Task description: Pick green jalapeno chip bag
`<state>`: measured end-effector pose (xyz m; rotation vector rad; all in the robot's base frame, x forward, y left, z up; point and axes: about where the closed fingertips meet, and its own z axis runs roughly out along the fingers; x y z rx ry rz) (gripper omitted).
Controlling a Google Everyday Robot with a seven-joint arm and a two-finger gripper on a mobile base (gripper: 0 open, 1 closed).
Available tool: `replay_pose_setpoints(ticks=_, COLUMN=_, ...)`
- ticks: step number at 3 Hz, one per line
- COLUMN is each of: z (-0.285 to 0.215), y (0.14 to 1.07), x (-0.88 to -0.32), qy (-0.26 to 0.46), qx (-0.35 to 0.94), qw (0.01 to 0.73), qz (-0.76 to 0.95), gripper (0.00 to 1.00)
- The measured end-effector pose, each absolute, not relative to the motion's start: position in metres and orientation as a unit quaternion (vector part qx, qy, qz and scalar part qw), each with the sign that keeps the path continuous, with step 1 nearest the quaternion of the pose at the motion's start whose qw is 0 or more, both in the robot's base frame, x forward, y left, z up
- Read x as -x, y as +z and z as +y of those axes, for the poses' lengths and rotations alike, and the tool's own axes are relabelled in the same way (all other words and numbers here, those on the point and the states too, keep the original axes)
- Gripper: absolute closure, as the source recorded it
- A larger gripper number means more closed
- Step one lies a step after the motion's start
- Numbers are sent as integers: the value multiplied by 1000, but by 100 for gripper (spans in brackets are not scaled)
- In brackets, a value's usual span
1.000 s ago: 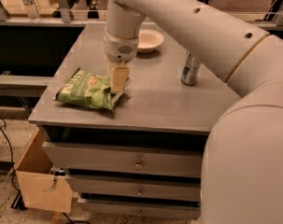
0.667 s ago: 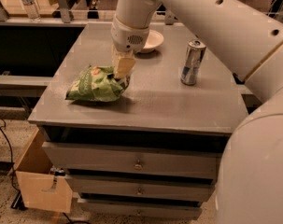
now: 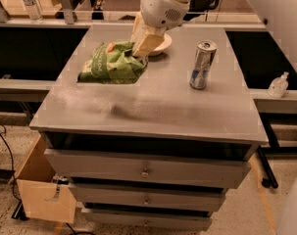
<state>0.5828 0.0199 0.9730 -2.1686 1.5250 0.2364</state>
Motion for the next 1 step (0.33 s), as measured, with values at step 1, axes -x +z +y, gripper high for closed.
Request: replay_pose_setpoints(ticks=1, z=17, y=984, x=-587, qy=99, qx=794, qw=254, qz=544, gripper=100)
